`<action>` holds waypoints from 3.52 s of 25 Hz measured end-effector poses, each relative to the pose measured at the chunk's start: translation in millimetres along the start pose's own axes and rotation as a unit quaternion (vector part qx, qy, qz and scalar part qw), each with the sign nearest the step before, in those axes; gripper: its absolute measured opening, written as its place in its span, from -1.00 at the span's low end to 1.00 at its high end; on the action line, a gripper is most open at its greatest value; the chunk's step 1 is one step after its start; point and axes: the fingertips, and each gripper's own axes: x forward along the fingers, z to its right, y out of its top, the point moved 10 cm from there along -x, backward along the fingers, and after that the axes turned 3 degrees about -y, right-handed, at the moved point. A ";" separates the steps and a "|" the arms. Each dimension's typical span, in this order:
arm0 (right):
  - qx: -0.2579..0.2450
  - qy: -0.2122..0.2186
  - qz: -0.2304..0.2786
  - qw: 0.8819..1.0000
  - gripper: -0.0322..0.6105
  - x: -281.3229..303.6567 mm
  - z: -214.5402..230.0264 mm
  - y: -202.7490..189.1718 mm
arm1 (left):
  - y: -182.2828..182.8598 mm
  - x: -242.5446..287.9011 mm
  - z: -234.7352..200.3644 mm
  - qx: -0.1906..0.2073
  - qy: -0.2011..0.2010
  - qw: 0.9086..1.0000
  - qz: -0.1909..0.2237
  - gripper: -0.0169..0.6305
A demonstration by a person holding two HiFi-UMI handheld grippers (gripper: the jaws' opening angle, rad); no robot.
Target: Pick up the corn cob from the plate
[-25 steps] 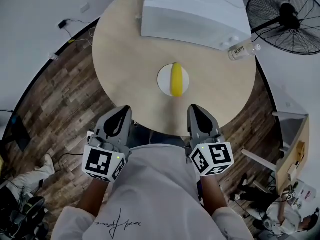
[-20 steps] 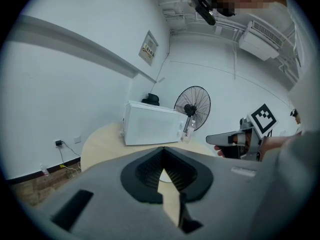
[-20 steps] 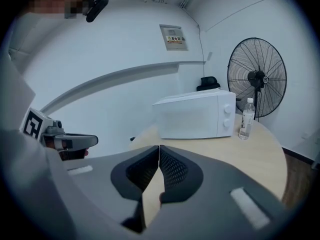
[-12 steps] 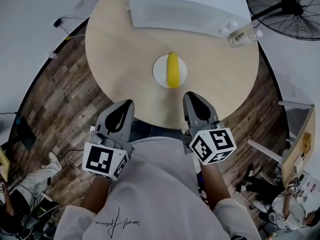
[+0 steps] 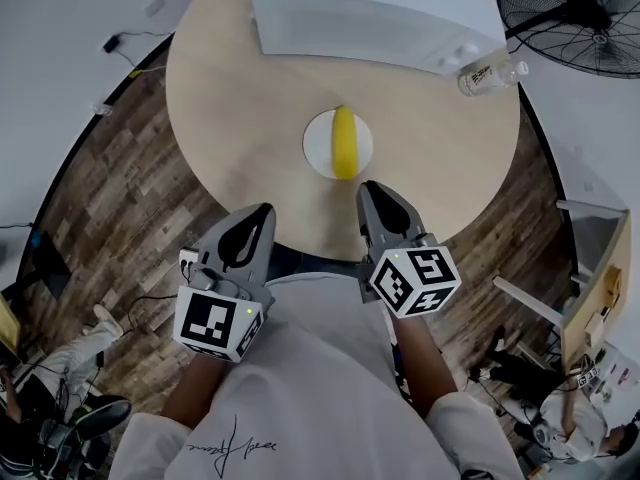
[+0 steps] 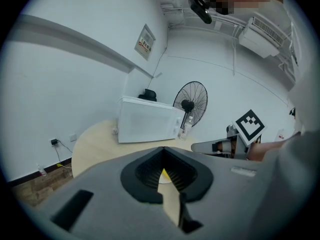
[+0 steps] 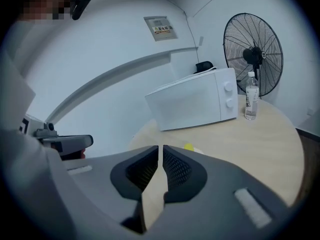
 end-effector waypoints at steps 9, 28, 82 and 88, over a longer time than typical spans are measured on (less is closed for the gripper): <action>-0.015 -0.013 -0.029 0.999 -0.77 25.2 -2.0 -6.4 | -1.1 -2.7 -5.2 0.009 0.002 1.000 -0.010 -0.98; -0.037 -0.064 -0.073 0.995 -0.63 71.5 21.0 -7.8 | -3.9 -1.8 -24.1 0.050 0.006 0.998 -0.038 -0.98; -0.033 -0.157 -0.194 0.968 -0.05 177.6 58.4 -47.8 | -19.0 10.2 -11.9 0.062 -0.012 0.990 -0.126 -0.98; -0.028 -0.167 -0.201 0.965 -0.02 185.1 63.5 -50.9 | -19.7 13.3 -14.9 0.059 -0.010 0.990 -0.127 -0.98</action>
